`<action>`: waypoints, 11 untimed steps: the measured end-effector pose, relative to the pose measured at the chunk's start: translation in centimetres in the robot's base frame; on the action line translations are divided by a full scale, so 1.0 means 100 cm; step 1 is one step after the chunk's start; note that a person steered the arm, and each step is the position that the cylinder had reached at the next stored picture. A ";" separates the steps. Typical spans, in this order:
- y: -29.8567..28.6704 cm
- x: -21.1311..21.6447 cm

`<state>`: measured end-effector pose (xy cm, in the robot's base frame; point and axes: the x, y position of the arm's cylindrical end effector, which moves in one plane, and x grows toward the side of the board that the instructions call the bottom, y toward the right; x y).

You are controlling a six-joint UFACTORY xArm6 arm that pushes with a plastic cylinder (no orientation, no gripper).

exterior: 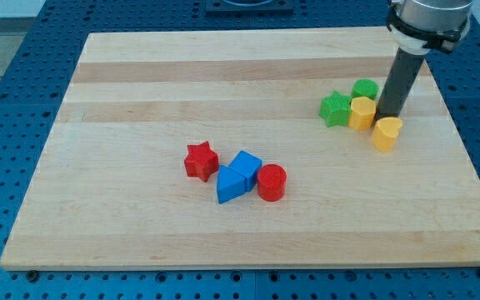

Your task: Place the green blocks diagonally to the top left of the yellow hexagon

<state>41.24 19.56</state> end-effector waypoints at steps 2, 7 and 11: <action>-0.094 -0.014; -0.133 -0.021; -0.002 -0.043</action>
<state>36.89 19.33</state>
